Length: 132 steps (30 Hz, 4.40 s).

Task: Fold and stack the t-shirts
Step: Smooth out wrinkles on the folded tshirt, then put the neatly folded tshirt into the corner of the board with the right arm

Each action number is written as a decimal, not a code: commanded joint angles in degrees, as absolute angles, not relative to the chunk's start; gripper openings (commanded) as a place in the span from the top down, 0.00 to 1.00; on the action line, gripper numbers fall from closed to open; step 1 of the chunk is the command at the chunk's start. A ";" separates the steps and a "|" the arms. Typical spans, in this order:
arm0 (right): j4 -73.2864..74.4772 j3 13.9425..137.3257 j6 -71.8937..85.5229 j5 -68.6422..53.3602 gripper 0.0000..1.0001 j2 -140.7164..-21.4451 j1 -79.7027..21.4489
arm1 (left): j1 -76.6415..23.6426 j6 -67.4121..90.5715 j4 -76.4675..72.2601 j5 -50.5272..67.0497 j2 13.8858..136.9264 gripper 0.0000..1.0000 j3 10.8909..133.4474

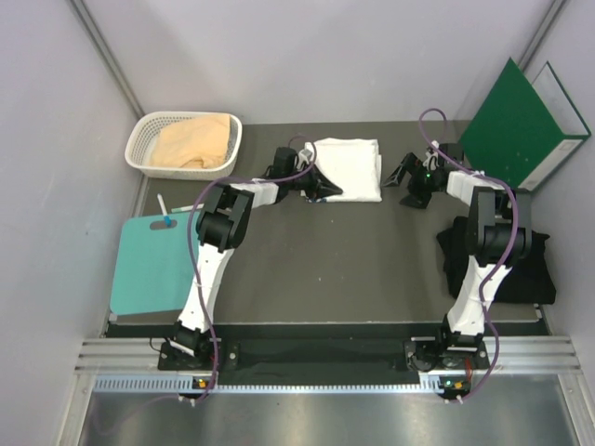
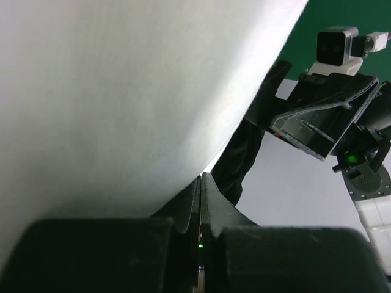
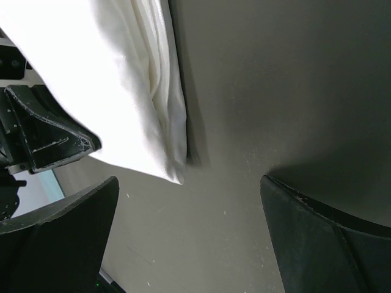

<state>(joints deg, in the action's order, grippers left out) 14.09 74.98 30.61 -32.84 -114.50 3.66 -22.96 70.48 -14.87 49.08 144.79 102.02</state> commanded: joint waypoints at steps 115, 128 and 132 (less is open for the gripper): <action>69.79 82.08 40.17 40.26 1.00 -120.85 -33.39 | -18.11 24.96 34.36 24.88 94.13 0.01 73.56; 70.39 98.78 36.48 35.24 1.00 -130.24 -36.30 | -17.93 26.02 31.56 20.39 100.72 0.01 75.59; 72.24 102.30 36.12 36.12 0.94 -130.26 -36.30 | -17.76 27.42 24.11 21.35 103.70 0.01 73.83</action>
<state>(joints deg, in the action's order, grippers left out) 77.71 97.45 36.18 38.59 -129.80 -34.72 -18.04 25.87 32.14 21.32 101.25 73.08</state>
